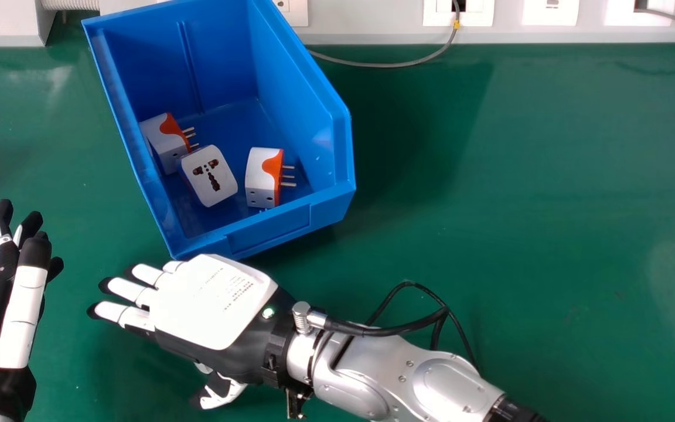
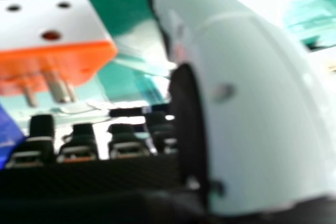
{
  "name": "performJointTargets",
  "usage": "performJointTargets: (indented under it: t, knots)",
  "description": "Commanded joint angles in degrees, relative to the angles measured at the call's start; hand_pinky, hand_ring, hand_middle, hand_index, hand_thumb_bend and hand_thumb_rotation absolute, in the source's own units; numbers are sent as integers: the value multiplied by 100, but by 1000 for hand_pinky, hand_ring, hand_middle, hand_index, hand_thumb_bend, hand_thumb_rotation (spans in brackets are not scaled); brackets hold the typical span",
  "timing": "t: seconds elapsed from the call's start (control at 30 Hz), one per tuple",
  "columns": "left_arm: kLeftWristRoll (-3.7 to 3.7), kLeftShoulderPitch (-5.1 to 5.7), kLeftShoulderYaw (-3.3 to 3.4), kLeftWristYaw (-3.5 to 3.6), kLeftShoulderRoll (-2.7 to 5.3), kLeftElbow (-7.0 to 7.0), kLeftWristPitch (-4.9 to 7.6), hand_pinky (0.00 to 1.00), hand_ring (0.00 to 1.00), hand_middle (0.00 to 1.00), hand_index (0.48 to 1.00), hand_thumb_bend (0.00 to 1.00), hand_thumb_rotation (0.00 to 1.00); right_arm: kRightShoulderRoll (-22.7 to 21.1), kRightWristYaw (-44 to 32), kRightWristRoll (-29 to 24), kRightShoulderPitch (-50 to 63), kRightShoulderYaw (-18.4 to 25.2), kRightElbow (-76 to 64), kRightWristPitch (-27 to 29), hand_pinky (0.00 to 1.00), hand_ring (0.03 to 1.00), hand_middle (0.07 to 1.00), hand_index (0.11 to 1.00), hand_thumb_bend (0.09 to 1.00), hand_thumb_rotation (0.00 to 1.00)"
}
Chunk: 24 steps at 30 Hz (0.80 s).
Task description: Pick all objects and put in blue box
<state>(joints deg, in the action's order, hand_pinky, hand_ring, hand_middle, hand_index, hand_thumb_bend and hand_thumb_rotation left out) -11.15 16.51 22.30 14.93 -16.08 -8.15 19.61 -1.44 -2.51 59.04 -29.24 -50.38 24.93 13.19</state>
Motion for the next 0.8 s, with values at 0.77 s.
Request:
performJointTargets:
  t: [0.77]
  knots:
    - [16, -159, 10, -18, -107, -61, 34, 960, 1000, 1000, 1000, 857, 962, -915, -658, -39, 489, 325, -1814, 137, 920, 996, 1000, 956, 330, 0]
